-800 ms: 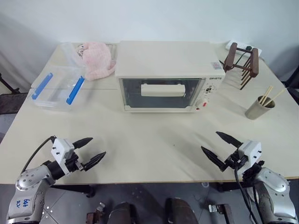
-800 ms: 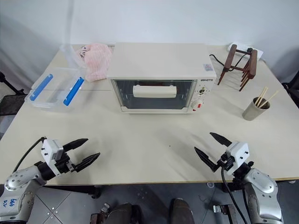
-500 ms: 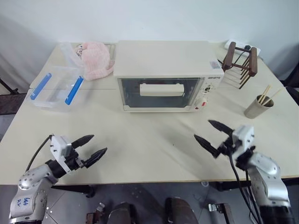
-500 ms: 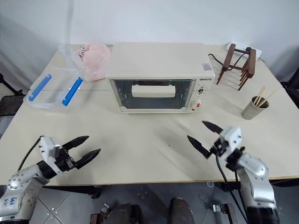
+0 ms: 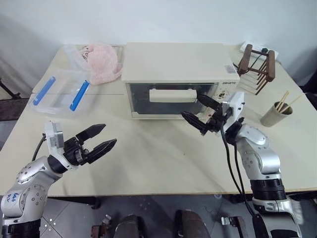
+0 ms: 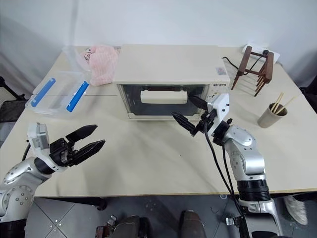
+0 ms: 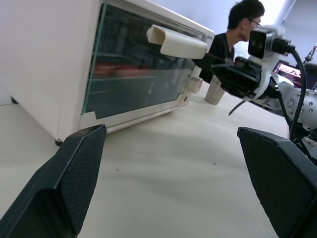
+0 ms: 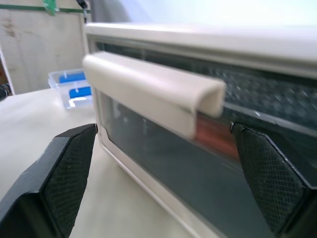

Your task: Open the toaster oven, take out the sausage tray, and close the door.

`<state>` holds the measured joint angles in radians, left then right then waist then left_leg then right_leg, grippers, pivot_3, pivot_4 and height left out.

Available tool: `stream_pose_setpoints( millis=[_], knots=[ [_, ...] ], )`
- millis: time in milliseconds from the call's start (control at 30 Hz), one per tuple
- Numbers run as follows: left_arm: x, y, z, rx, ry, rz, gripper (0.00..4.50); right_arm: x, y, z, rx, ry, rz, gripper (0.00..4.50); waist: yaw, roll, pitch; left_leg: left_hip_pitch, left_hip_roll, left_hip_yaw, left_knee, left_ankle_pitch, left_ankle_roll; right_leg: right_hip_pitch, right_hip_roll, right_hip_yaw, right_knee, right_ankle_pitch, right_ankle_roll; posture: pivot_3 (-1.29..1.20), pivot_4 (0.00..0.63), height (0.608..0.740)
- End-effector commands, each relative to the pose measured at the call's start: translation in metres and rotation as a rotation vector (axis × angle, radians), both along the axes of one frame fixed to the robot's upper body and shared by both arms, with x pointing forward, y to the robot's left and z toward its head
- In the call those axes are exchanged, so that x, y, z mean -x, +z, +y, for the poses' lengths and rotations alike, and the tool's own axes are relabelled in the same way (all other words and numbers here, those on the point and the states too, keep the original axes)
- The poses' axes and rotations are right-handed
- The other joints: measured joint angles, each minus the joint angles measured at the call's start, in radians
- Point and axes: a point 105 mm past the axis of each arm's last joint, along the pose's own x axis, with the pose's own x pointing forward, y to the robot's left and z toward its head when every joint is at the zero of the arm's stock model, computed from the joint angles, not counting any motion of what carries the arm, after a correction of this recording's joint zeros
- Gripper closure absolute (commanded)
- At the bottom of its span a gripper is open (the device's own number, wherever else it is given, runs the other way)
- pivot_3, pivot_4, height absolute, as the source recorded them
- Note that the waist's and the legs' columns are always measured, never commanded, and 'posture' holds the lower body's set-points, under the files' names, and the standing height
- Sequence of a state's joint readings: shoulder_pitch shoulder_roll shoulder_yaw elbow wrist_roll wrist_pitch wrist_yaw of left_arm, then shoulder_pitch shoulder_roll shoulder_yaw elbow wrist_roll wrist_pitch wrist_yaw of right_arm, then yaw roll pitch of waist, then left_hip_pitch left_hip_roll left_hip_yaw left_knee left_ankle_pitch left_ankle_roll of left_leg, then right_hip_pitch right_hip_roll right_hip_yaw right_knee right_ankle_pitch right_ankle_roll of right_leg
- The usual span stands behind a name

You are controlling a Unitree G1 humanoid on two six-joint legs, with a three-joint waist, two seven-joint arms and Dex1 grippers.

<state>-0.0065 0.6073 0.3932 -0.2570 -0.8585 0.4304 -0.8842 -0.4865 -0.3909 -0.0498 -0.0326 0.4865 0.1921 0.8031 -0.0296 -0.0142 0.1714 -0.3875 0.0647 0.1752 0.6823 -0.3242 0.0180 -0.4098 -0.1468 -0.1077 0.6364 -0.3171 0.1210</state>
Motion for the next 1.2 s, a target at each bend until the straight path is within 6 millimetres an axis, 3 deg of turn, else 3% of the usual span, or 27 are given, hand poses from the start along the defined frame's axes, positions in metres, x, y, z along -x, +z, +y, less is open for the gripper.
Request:
stream_pose_setpoints(
  millis=[33,200,433,533,700,967,1200],
  knots=[
    [0.002,-0.003,0.008,-0.005,0.041,0.012,0.02,0.016,0.011,0.011,0.007,0.103,-0.089,0.0,0.001,0.0,0.0,0.0,0.0,0.0,0.0,0.0,0.0,0.0,0.0,0.0,0.0,0.0,0.0,0.0,0.15,0.74],
    [-0.001,-0.008,0.015,0.017,0.098,0.042,0.02,0.036,0.003,0.015,0.064,0.204,-0.152,0.0,-0.002,0.0,0.0,-0.001,0.0,0.0,-0.001,0.0,0.0,0.0,0.0,0.0,-0.001,0.0,0.0,0.0,0.15,0.74],
    [-0.014,0.009,0.016,0.082,0.106,0.001,0.02,0.048,-0.021,0.008,0.221,0.221,-0.21,0.0,-0.001,0.001,0.001,-0.001,0.0,0.0,-0.001,0.0,-0.001,-0.001,0.001,0.0,-0.001,0.0,0.0,0.0,0.15,0.74],
    [-0.023,0.022,0.014,0.121,0.086,-0.043,0.55,0.045,-0.025,0.004,0.255,0.195,-0.237,0.0,-0.001,0.001,0.001,-0.001,0.0,0.001,-0.001,0.0,-0.001,-0.001,0.001,0.0,-0.001,0.0,0.0,0.0,0.15,0.74],
    [-0.046,0.041,0.006,0.158,0.063,-0.107,2.14,0.041,-0.025,0.002,0.251,0.163,-0.254,0.0,0.001,0.001,0.001,-0.001,-0.001,0.001,0.0,0.0,-0.001,-0.001,0.002,0.0,-0.001,0.0,0.0,0.0,0.15,0.74],
    [-0.077,0.045,-0.027,0.122,-0.063,-0.121,4.43,0.04,-0.023,0.0,0.262,0.137,-0.275,0.0,0.002,0.0,0.001,-0.001,-0.001,0.001,0.0,0.0,-0.001,0.0,0.003,0.0,-0.001,0.0,0.0,0.0,0.15,0.74],
    [-0.089,0.037,-0.059,0.062,-0.178,-0.119,4.49,0.04,-0.022,-0.005,0.274,0.115,-0.282,0.0,0.002,0.0,0.001,-0.001,-0.001,0.001,0.001,0.0,-0.001,-0.001,0.003,0.0,-0.001,0.0,0.0,0.0,0.15,0.74]
  ],
)
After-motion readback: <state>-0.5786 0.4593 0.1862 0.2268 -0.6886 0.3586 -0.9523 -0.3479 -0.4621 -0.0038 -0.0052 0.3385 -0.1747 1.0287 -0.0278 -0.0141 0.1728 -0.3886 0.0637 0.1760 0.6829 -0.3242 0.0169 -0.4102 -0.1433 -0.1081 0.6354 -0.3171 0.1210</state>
